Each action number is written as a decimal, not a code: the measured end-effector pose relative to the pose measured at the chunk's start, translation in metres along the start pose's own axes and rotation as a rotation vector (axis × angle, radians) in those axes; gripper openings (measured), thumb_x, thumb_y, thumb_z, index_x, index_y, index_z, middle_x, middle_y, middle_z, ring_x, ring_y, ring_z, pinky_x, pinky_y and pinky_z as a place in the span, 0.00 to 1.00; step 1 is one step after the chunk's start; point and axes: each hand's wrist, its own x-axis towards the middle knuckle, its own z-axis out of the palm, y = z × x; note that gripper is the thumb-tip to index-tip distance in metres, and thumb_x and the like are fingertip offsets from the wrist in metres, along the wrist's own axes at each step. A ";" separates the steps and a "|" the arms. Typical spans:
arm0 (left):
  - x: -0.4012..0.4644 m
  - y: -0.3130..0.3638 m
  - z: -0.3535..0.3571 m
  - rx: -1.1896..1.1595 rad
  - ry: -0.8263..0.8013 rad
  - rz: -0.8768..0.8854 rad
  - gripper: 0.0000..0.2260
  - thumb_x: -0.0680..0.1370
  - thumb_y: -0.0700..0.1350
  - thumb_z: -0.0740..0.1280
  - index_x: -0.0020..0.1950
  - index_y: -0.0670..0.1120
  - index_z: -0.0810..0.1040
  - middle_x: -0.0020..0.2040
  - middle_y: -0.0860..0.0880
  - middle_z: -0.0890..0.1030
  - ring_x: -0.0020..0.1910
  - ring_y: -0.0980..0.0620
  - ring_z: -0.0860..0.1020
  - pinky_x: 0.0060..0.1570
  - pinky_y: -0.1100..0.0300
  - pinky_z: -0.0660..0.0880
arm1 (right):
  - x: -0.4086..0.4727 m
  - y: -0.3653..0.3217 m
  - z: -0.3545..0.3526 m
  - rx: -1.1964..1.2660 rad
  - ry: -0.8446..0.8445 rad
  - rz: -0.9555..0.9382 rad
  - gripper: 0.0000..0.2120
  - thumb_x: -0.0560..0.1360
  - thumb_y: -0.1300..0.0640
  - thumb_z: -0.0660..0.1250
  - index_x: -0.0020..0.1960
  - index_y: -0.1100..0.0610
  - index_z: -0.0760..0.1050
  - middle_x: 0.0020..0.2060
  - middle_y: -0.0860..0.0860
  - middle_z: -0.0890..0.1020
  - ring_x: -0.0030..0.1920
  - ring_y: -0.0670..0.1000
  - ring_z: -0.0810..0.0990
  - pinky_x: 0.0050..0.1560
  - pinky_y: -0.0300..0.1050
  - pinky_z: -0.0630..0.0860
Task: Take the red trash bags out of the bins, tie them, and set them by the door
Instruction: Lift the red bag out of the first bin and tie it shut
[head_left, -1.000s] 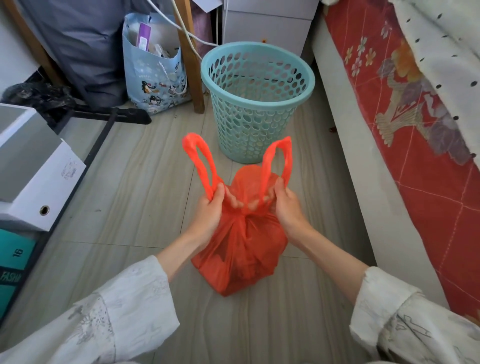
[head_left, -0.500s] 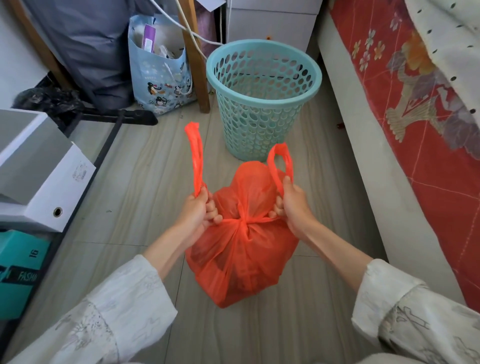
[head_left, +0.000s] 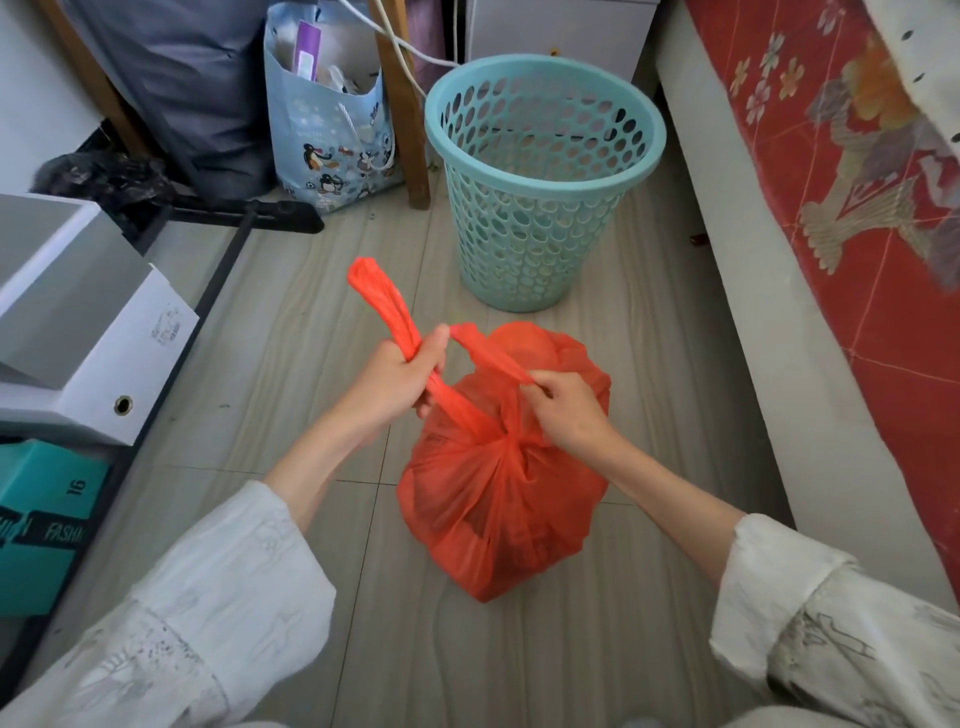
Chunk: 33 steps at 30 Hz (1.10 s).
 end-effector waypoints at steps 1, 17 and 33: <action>0.000 0.005 -0.003 -0.055 -0.038 -0.010 0.17 0.79 0.49 0.58 0.31 0.45 0.68 0.17 0.50 0.71 0.17 0.56 0.69 0.20 0.67 0.67 | -0.001 -0.004 -0.001 -0.065 -0.029 -0.021 0.15 0.76 0.62 0.59 0.32 0.53 0.74 0.29 0.50 0.79 0.37 0.49 0.78 0.39 0.45 0.67; -0.014 -0.022 0.005 0.162 -0.158 -0.034 0.20 0.72 0.43 0.70 0.61 0.45 0.67 0.53 0.47 0.74 0.47 0.51 0.74 0.44 0.60 0.71 | -0.008 -0.016 0.017 0.238 -0.291 0.127 0.19 0.79 0.51 0.57 0.30 0.50 0.68 0.22 0.43 0.73 0.22 0.37 0.71 0.25 0.27 0.65; -0.029 -0.006 -0.010 0.509 -0.320 0.334 0.14 0.79 0.48 0.59 0.33 0.47 0.68 0.31 0.48 0.70 0.33 0.54 0.67 0.37 0.58 0.63 | 0.006 -0.009 -0.006 -0.058 -0.087 0.237 0.22 0.77 0.48 0.58 0.44 0.64 0.83 0.43 0.57 0.86 0.42 0.51 0.80 0.46 0.43 0.75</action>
